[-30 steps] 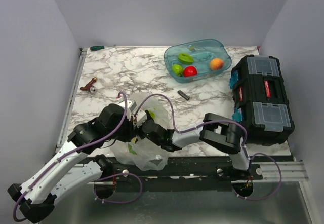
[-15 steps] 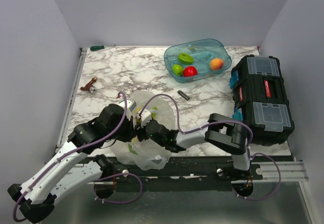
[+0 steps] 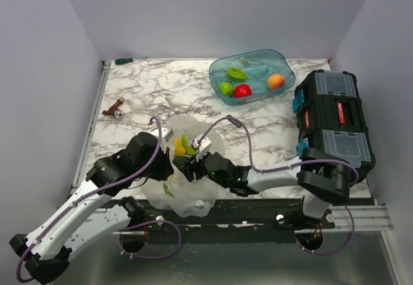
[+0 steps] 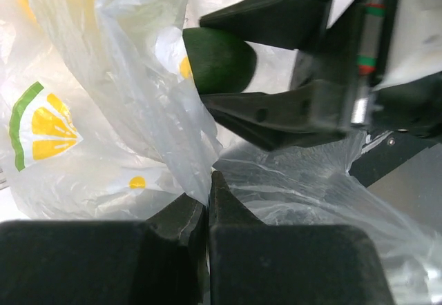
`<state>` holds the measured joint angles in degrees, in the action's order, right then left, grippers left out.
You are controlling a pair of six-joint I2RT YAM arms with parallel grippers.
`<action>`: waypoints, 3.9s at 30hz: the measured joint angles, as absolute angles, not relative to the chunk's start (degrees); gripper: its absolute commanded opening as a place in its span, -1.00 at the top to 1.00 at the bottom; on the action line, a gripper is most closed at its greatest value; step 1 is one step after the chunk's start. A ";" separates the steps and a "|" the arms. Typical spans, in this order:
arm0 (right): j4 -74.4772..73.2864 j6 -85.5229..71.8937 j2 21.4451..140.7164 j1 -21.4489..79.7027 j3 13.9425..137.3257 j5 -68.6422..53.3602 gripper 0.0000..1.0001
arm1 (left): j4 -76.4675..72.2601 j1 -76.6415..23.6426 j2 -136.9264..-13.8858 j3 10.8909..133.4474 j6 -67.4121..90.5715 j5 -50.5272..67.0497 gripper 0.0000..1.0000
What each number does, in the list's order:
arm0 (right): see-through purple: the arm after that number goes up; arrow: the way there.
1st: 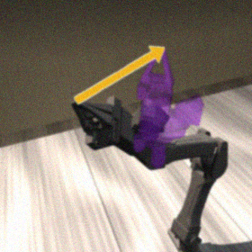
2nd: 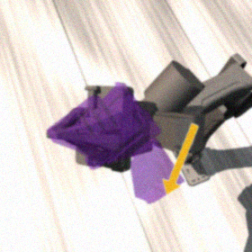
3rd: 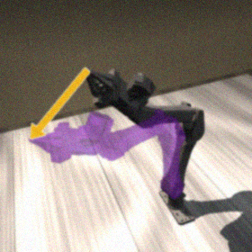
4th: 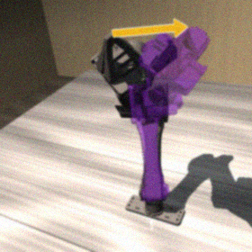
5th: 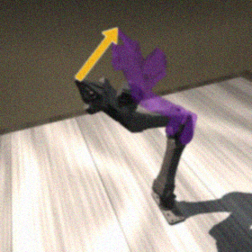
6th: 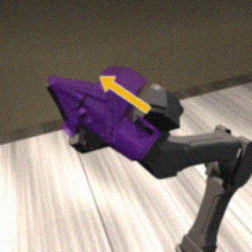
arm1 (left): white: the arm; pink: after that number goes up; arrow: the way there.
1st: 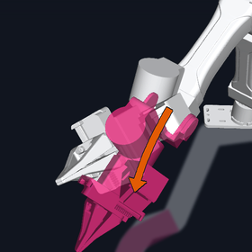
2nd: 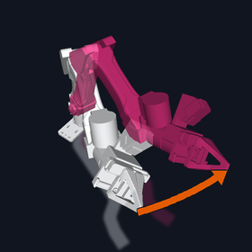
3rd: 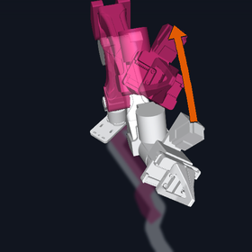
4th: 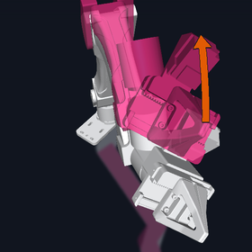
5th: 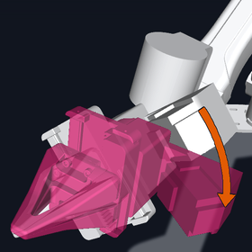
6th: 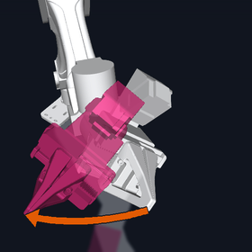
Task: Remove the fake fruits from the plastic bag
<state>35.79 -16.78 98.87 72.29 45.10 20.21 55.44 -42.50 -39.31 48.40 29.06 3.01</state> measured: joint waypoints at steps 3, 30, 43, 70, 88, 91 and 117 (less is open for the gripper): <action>34.54 -19.03 93.86 72.31 41.82 19.22 0.75 | 55.42 -42.50 -38.87 48.38 29.12 3.01 1.00; 14.22 -22.33 57.71 72.31 38.06 26.83 0.99 | 55.92 -42.50 -40.51 48.29 31.18 -0.93 1.00; 4.25 -18.96 63.05 56.29 50.41 37.98 0.99 | 56.16 -42.50 -41.17 48.29 31.46 -1.78 1.00; -24.10 -15.51 126.19 23.38 111.63 33.76 0.85 | 56.21 -42.48 -34.06 48.29 31.48 -1.89 1.00; -32.23 -15.66 136.18 19.86 119.31 26.06 -0.15 | 56.18 -41.60 -34.54 48.29 31.48 -1.89 1.00; -32.23 -16.10 136.18 19.86 119.04 25.21 -0.50 | 56.18 -41.56 -35.03 48.29 31.48 -1.89 1.00; -16.93 -20.08 90.45 27.97 70.76 9.26 -0.68 | 55.75 -41.32 -38.98 48.16 31.55 -1.91 1.00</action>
